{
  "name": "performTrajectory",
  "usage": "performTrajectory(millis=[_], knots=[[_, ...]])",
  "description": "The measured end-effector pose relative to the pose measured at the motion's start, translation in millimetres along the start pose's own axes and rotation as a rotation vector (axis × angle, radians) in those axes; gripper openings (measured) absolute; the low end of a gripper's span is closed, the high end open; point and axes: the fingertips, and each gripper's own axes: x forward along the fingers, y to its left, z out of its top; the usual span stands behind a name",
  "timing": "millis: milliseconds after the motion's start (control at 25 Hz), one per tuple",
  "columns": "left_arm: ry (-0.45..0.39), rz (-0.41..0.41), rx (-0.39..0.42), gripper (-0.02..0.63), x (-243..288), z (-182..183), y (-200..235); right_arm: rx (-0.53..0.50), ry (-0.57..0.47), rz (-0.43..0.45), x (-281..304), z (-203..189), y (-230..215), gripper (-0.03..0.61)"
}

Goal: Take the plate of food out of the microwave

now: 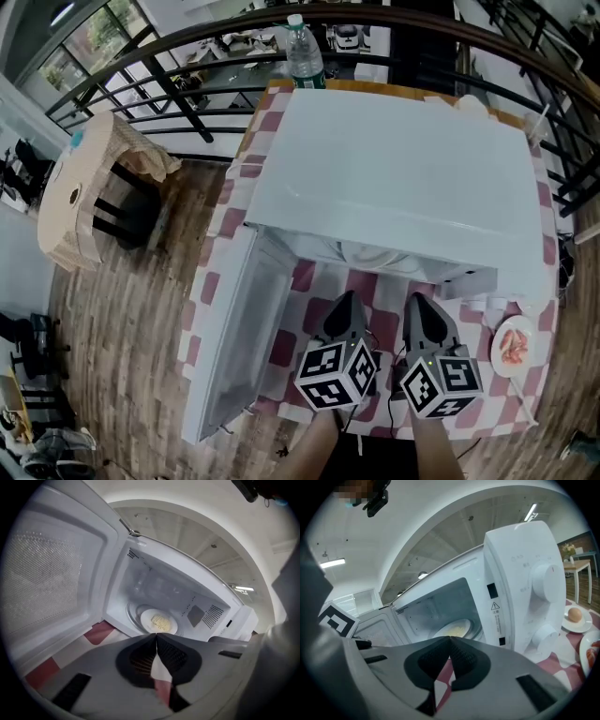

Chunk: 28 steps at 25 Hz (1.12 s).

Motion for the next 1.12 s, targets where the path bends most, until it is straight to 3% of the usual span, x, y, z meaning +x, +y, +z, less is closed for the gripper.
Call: performTrajectory(millis=[320,680,800,1120], knots=[[0.057,-0.077,-0.264,0.021,26.8,-3.7,6.0,0.012,0.032,-0.030,14.7,-8.6,-5.8,-0.006],[0.052,-0.128,-0.461,0.041,42.6,-1.3,7.9,0.009,0.050,-0.058,23.8,-13.9,-12.3,-0.005],[0.049,-0.130,-0.506,0.043,46.3,-1.2,11.0,0.010,0.051,-0.067,25.9,-14.7,-13.9,-0.005],[0.065,-0.087,-0.560,0.142,52.9,-8.5,19.1,0.017,0.062,-0.074,27.9,-18.3,-18.4,-0.005]])
